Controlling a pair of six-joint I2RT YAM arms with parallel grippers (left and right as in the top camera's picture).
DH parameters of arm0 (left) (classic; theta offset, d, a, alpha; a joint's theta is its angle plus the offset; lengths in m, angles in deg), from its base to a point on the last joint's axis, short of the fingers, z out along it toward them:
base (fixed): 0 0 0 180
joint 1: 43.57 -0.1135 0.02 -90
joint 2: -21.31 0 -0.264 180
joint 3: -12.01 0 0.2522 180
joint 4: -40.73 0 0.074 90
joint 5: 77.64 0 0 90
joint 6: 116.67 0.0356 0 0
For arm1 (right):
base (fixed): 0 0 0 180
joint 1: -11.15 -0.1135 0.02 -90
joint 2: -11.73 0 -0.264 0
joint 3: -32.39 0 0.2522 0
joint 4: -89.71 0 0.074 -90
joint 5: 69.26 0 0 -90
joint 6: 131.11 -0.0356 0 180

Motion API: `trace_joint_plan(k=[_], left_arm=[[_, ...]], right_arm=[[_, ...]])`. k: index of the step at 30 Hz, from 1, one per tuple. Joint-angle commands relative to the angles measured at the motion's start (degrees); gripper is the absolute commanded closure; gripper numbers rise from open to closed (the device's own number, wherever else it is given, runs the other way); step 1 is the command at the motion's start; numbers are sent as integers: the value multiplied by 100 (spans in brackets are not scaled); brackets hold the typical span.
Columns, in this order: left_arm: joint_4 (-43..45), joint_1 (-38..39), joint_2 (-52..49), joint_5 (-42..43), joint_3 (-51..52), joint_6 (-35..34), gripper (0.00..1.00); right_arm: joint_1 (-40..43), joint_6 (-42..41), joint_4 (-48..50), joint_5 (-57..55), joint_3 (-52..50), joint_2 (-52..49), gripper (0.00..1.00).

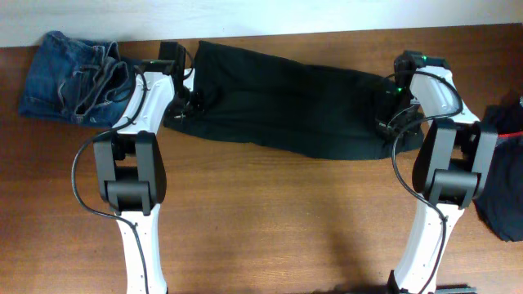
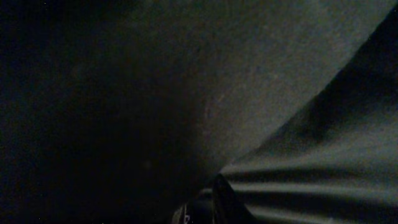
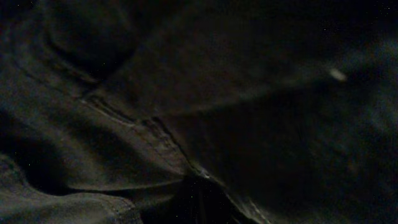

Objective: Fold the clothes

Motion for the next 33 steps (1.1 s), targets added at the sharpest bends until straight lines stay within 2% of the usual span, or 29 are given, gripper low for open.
trace_joint_plan(k=[1,8,14,18,23,27,28,29,30,31,32,33], left_arm=[[-468,-433,-275,-785,216,-140,83],[-1207,-433,-267,70,216,-142,85],[-1408,-433,-208,166,216,-140,85],[-1694,-361,35,597,216,-142,85],[-1749,-140,358,566,216,-140,85],[-1558,-44,750,345,216,-138,84],[-1550,-42,807,323,216,-138,81],[-1515,-39,933,286,216,-138,71],[-1486,-39,988,280,216,-138,64],[-1421,-39,1038,251,216,-131,56],[-1353,-39,1054,243,216,-127,51],[-1213,-39,1056,247,216,-111,34]], right_arm=[[396,140,487,-1174,-116,-278,89],[748,328,809,-1185,-116,-278,88],[999,540,1119,-885,-116,-278,89],[1010,710,1366,-866,-87,-278,83],[1008,839,1307,-868,-13,-249,75],[970,837,817,-817,531,-162,59],[962,837,669,-804,688,-140,53],[946,839,448,-708,938,-87,25],[942,839,321,-603,1084,-52,9],[935,839,92,-291,1357,9,1],[931,841,-63,-35,1554,42,1],[907,844,-269,413,1845,68,1]])
